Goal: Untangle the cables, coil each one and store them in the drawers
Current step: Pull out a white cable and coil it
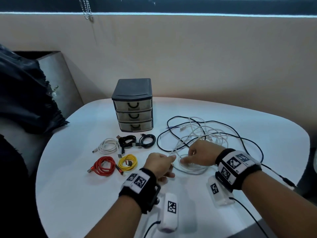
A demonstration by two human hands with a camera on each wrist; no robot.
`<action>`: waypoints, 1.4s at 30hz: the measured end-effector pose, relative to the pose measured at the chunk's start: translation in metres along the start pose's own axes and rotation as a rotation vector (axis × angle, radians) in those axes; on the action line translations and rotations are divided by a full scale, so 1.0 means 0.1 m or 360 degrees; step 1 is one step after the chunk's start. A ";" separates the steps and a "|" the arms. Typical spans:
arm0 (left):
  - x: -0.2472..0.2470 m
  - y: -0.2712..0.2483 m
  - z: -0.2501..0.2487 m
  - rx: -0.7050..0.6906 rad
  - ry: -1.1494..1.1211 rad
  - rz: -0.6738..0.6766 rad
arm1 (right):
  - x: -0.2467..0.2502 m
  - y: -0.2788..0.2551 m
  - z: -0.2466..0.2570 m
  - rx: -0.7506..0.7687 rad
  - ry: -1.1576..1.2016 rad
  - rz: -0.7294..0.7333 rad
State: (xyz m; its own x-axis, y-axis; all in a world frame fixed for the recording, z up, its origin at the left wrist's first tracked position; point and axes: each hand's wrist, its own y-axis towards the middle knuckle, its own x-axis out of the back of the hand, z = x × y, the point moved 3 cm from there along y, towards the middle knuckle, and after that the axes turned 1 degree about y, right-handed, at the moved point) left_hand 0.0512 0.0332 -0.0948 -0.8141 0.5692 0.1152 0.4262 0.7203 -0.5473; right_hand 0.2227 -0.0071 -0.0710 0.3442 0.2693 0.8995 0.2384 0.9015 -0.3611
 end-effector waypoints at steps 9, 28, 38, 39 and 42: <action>0.13 0.12 -0.39 -0.0393 -0.0267 -0.0270 | 0.71 -0.31 -0.30 -0.0030 0.0385 -0.0643; 0.50 -1.08 -1.81 -0.1779 -0.0377 -0.0283 | 1.16 -0.24 -0.01 -0.0127 0.0720 -0.0492; 0.87 -0.87 -1.57 -0.1588 -0.0423 -0.0419 | 2.20 -0.75 0.10 0.0179 0.1483 -0.1490; 0.87 -0.86 -1.53 -0.1561 -0.0447 -0.0419 | 2.29 -0.82 0.17 0.0249 0.1494 -0.1541; 0.89 -0.85 -1.45 -0.1454 -0.0472 -0.0251 | 2.41 -0.96 0.35 0.0405 0.1532 -0.1586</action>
State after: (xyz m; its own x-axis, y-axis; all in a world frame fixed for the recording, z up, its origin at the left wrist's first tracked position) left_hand -0.0007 0.0802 0.0822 -0.9012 0.4066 -0.1502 0.3434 0.8812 0.3250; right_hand 0.2506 -0.0163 0.1889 0.6328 -0.7501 0.1921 0.6142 0.6373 0.4653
